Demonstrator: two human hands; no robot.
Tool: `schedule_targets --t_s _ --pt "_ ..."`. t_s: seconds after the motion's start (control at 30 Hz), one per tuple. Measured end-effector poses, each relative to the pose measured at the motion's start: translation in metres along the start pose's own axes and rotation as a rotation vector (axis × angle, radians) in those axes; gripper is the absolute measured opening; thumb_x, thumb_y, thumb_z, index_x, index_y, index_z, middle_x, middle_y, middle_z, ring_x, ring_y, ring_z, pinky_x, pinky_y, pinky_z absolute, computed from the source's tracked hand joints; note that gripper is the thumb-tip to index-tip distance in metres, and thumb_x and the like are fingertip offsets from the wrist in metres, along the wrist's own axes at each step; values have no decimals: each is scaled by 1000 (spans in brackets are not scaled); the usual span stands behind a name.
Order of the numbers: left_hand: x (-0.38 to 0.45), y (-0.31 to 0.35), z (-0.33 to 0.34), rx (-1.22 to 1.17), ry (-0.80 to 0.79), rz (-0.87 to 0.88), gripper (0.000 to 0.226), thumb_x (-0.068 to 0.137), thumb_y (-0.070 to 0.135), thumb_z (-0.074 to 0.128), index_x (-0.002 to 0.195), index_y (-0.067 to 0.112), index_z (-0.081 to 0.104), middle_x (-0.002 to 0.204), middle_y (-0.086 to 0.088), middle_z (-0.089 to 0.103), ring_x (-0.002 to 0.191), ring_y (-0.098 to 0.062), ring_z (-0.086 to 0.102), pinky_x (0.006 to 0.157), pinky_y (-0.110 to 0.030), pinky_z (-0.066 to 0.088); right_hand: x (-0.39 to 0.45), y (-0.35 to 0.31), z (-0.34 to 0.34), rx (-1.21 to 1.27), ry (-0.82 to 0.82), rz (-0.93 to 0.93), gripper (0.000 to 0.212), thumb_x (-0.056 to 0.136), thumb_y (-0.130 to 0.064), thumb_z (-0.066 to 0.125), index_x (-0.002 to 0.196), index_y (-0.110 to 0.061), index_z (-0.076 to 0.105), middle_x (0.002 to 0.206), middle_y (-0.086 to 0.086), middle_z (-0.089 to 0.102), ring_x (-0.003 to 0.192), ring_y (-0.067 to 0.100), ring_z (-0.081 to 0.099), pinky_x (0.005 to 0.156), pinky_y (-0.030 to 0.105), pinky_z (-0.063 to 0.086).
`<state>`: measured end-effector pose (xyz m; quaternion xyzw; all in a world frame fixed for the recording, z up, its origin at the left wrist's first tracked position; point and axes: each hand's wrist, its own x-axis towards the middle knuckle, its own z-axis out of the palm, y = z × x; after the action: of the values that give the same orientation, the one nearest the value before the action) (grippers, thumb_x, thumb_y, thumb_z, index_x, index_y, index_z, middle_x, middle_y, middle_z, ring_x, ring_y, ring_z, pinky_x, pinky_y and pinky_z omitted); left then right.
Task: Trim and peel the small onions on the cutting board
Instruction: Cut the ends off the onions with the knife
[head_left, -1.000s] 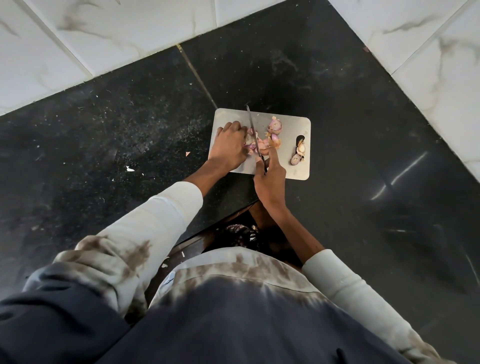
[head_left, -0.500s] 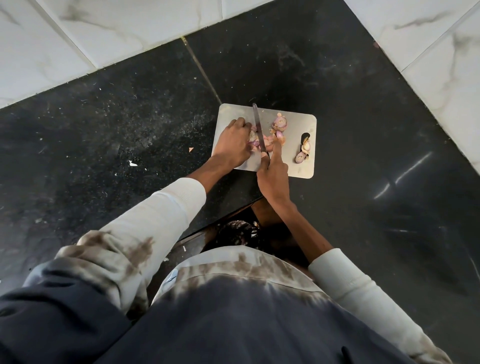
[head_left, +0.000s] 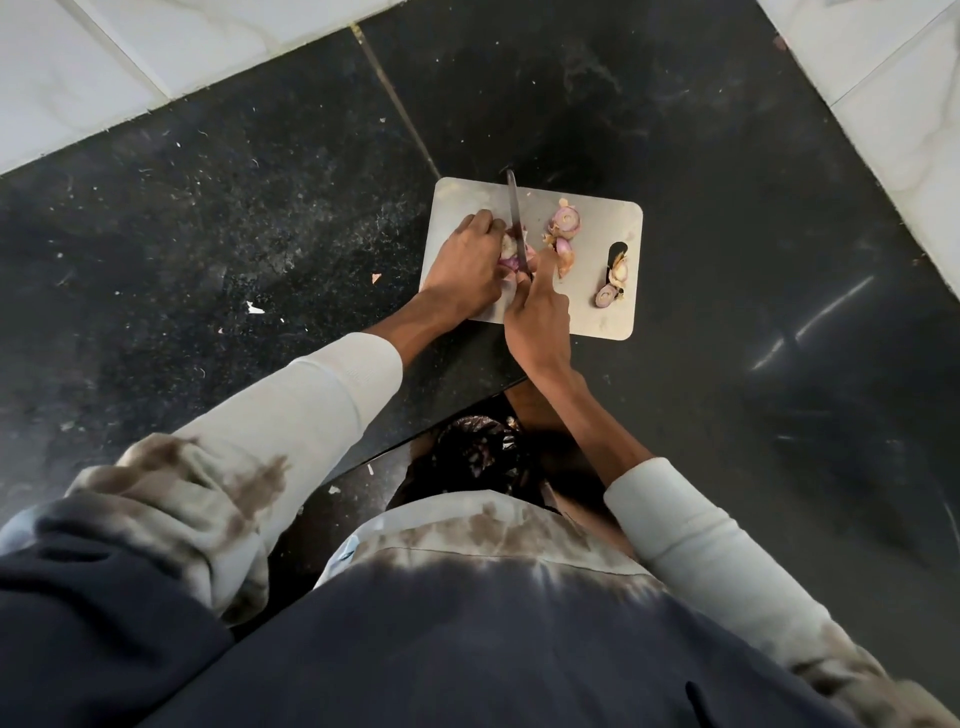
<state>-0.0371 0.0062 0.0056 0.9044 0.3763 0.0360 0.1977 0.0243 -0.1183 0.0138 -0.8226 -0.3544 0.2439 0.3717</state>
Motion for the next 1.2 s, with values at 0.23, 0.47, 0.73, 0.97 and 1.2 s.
schedule_targets --t_s 0.23,0.47,0.73,0.97,1.2 --pt "3 -2 -3 16 -21 5 52 87 23 75 132 2 62 127 -16 57 117 -33 59 101 -42 51 3 7 -4 -67 -19 -13 35 111 -16 43 145 -12 36 79 0 62 52 8 48 49 30 31" --pt "3 0 -1 13 -15 -11 51 85 22 76 130 2 61 127 -16 58 116 -33 59 99 -43 53 -3 15 6 -69 16 -60 46 111 -18 47 152 -16 28 84 7 72 58 24 59 57 34 41" --pt "8 -2 -5 -2 -42 -21 50 87 25 74 130 1 64 126 -15 58 115 -34 60 97 -42 51 8 17 -1 -122 -28 -51 36 110 -17 44 145 -16 34 82 13 71 63 35 61 61 41 44" --pt "4 -1 0 -2 -8 -24 45 89 26 74 126 1 65 127 -14 57 114 -32 60 98 -42 54 18 21 4 -140 -71 -22 37 108 -17 46 143 -20 35 82 10 71 63 30 62 59 45 51" --pt "6 -4 -2 -10 -30 -25 39 87 19 72 121 1 66 124 -15 58 109 -34 62 97 -44 54 7 32 9 -167 -51 -28 41 111 -16 42 151 -17 31 71 5 62 51 23 53 48 36 37"
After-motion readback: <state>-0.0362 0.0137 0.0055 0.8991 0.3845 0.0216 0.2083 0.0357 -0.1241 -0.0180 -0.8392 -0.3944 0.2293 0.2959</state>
